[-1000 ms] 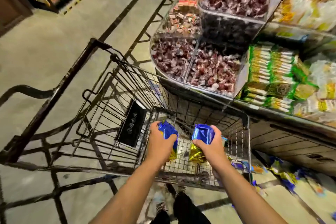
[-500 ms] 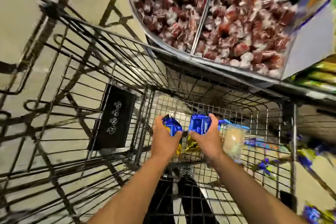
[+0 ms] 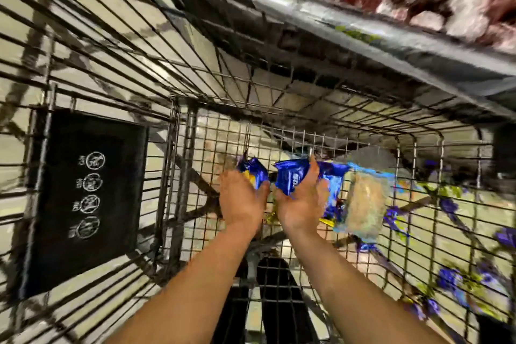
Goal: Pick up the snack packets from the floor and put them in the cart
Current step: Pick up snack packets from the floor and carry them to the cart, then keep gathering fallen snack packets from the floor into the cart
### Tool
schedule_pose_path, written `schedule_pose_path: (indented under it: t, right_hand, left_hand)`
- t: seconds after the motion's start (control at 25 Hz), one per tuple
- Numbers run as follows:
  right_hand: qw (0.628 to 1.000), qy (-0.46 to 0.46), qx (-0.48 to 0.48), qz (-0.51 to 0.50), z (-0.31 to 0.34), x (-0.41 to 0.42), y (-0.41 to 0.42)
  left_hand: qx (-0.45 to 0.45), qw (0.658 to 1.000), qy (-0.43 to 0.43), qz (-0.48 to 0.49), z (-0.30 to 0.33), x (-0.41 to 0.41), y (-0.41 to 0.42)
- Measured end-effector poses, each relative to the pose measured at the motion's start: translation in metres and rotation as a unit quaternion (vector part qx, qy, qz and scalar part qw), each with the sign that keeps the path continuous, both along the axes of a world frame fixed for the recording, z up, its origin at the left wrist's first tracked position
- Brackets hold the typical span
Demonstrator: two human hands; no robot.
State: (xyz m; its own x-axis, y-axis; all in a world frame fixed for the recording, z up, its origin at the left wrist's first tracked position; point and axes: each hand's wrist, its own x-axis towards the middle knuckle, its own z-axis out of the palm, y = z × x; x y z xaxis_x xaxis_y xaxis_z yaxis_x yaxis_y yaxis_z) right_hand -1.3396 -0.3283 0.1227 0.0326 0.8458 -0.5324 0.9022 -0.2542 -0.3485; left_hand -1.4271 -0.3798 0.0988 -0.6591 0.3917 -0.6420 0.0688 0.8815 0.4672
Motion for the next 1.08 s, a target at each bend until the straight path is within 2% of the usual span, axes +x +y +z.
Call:
schedule_pose_path:
  t: [0.2,0.4,0.48,0.56,0.68,0.8,0.96,1.08]
  right_hand:
    - [0.997,-0.058,0.029,0.035,-0.006,-0.004,-0.003]
    - [0.999,-0.033,0.021,0.003,0.001,-0.004,0.002]
    - [0.998,-0.009,0.038,0.052,0.014,0.005,0.002]
    - [0.985,-0.028,0.054,0.162,0.041,0.017,0.000]
    - [0.967,-0.064,0.070,0.237,0.112,0.032,0.005]
    - [0.945,-0.111,0.112,0.285,0.192,0.046,0.007]
    - [0.917,-0.152,0.187,0.319,0.272,0.069,0.008]
    - [0.928,-0.156,0.224,0.252,0.317,0.116,0.006]
  left_hand:
    - [0.016,0.999,-0.022,0.043,-0.007,0.009,0.001]
    - [0.043,0.996,-0.047,0.064,-0.001,0.006,0.000]
    - [0.051,0.998,-0.020,0.006,0.015,-0.001,-0.004]
    - [0.040,0.990,0.050,-0.128,0.048,-0.008,-0.015]
    - [0.027,0.943,0.129,-0.304,0.130,-0.015,-0.025]
    - [0.011,0.871,0.194,-0.451,0.201,-0.014,-0.024]
    - [0.053,0.807,0.266,-0.524,0.274,0.012,-0.001]
    - [0.118,0.758,0.299,-0.568,0.321,0.054,0.019]
